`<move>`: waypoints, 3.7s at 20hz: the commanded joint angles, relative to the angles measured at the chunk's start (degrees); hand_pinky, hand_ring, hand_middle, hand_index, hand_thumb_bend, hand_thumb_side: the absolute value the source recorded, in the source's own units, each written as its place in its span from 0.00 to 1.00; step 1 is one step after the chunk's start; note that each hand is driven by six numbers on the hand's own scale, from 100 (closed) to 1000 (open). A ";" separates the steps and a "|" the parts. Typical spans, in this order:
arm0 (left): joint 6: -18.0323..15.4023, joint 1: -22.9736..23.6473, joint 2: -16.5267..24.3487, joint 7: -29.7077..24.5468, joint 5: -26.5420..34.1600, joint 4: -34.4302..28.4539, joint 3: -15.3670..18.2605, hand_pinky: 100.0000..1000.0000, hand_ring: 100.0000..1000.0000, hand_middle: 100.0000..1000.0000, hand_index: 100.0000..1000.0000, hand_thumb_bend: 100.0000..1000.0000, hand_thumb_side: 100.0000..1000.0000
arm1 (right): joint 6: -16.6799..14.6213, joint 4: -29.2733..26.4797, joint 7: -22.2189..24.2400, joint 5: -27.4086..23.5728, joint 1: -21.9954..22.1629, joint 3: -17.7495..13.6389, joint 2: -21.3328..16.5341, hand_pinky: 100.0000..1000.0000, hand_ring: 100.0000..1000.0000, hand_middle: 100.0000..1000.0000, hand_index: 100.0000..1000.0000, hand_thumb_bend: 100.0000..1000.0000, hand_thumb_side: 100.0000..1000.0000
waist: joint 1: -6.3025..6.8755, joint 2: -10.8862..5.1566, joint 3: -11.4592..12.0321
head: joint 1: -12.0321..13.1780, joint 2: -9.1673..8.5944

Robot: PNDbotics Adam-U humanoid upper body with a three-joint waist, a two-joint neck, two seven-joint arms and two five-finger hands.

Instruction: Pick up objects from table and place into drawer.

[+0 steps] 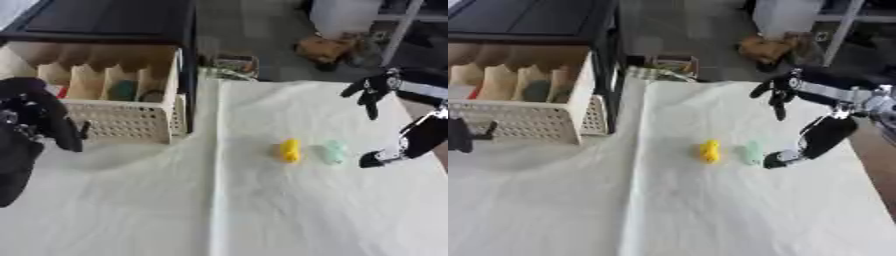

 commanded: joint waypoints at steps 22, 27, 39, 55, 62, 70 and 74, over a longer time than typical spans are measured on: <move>1.66 -1.17 -0.52 0.20 -1.59 -0.51 0.00 0.36 0.37 0.52 0.72 0.00 0.47 | 4.75 10.68 -1.17 11.33 -3.87 2.36 5.58 0.58 0.59 0.37 0.79 0.66 0.18 | -0.33 -0.09 1.01 | -0.91 -0.70; 2.06 -1.17 -0.82 0.30 -1.86 -0.51 0.05 0.36 0.37 0.52 0.71 0.00 0.48 | 5.45 12.19 -2.52 12.35 -3.71 2.53 6.48 0.54 0.59 0.37 0.77 0.65 0.18 | -0.39 0.03 1.01 | -0.99 -0.79; 2.35 -0.96 -1.44 0.04 -2.51 -0.51 -0.03 0.36 0.37 0.52 0.71 0.00 0.47 | 5.93 15.98 -3.79 13.06 -2.96 2.43 7.96 0.51 0.58 0.39 0.73 0.63 0.17 | -0.42 0.36 1.40 | -1.06 -0.61; 2.45 -1.00 -2.19 -0.24 -3.40 -0.51 -0.10 0.36 0.37 0.52 0.71 0.00 0.47 | 6.03 20.77 -5.32 14.04 -3.22 1.55 9.82 0.48 0.57 0.40 0.70 0.60 0.19 | -0.51 1.07 2.19 | -1.61 -0.53; 2.28 -0.86 -2.52 -0.27 -4.09 -0.51 -0.22 0.36 0.37 0.52 0.71 0.00 0.46 | 5.61 22.37 -5.80 15.03 -3.24 1.12 10.02 0.48 0.57 0.42 0.71 0.59 0.19 | -0.38 1.43 2.15 | -1.68 -0.63; 2.35 -0.68 -2.90 -0.33 -4.79 -0.51 -0.41 0.36 0.37 0.52 0.71 0.00 0.46 | 4.93 24.51 -6.75 15.93 -3.17 0.11 10.19 0.48 0.57 0.42 0.71 0.59 0.19 | -0.33 1.66 2.06 | -1.64 -0.95; 2.26 -0.66 -3.18 -0.45 -5.25 -0.51 -0.54 0.36 0.37 0.52 0.71 0.00 0.45 | 5.02 25.35 -7.71 16.19 -3.35 -0.28 10.42 0.47 0.57 0.40 0.70 0.58 0.17 | -0.28 1.98 2.25 | -1.94 -1.34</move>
